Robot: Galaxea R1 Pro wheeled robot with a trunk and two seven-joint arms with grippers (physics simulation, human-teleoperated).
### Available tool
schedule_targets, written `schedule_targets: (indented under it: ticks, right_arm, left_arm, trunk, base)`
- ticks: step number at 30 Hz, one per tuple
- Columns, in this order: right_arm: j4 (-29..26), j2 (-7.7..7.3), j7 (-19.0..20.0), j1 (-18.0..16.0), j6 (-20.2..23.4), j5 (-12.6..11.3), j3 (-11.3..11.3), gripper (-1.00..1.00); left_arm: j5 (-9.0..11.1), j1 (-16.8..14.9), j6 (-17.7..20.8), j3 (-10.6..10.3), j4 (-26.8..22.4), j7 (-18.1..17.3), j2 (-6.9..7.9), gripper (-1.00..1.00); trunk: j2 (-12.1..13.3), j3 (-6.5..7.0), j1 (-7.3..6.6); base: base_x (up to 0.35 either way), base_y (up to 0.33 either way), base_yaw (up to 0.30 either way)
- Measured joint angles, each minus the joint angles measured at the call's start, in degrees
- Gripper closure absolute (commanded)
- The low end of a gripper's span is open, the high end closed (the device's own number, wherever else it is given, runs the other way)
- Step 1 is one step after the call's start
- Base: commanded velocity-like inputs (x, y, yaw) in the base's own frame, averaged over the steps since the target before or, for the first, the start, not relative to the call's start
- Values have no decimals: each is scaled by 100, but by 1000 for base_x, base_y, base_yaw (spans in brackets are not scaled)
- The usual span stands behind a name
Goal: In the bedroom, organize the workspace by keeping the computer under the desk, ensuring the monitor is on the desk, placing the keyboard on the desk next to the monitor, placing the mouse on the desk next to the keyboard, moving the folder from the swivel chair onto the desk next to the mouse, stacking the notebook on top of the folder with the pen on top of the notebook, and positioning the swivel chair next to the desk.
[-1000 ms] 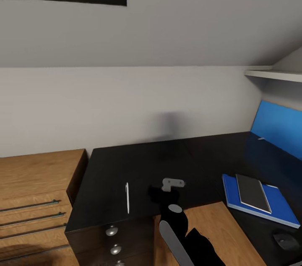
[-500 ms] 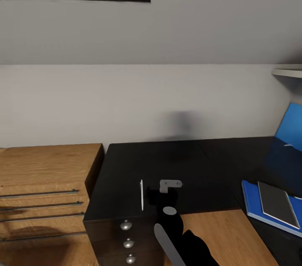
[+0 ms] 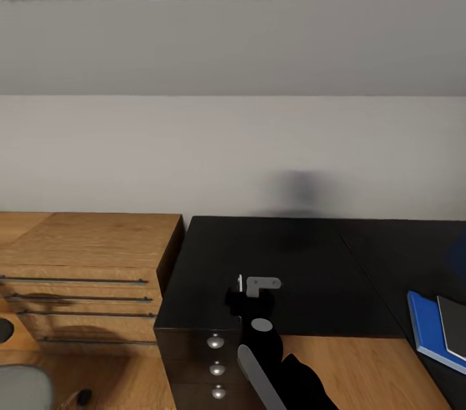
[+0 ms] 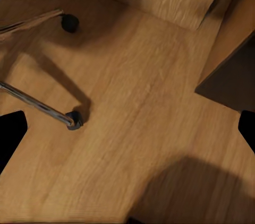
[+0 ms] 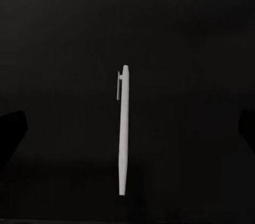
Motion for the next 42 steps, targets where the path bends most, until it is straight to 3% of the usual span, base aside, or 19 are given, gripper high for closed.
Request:
schedule_targets:
  ticks: [17, 23, 27, 30, 33, 34, 35, 37, 42]
  right_arm:
    - [0, -29, 59, 0, 0, 39, 11, -100]
    - [339, 0, 118, -177, -79, 311, 3, -100]
    - [805, 3, 126, -674, -96, 321, -10, -100]
    - [1804, 10, 227, -1490, -173, 228, -101, -100]
    - [2508, 16, 439, -2035, -290, 134, -175, -100]
    - [2948, 15, 623, -2385, -352, 87, -229, -100]
    - [3956, 12, 1120, -3099, -430, -50, -471, -100]
    - [4624, 16, 1400, -3607, -456, -86, -630, -100]
    - [5388, 15, 1772, -4049, -475, -137, -773, -100]
  left_arm:
    - [-16, -3, -18, -26, 0, -29, -31, -100]
    - [-16, 0, -18, -34, 0, -25, -32, -100]
    - [-17, -1, -18, -34, 0, -24, -33, -100]
    - [-17, 0, -18, -34, 1, -27, -33, -100]
    - [-19, 1, -18, -34, 0, -29, -33, -100]
    - [-22, 0, -19, -35, 1, -32, -35, -100]
    - [-22, 1, -18, -35, 0, -37, -35, -100]
    - [-20, -1, -18, -35, 0, -37, -34, -100]
    - [-18, -1, -18, -35, -2, -38, -34, -100]
  trunk:
    - [0, -72, 0]
    - [0, -73, 0]
    - [0, -73, 0]
    - [0, -72, 0]
    - [0, -73, 0]
    - [0, -72, 0]
    - [2, -72, 1]
    - [0, -72, 0]
    - [0, -73, 0]
  base:
    - [0, 0, 173]
    - [0, 0, 5]
    - [0, 0, 1]
    - [0, 0, 0]
    - [0, 0, 0]
    - [0, 0, 0]
    - [0, 0, 0]
    - [0, 0, 0]
    - [0, 0, 0]
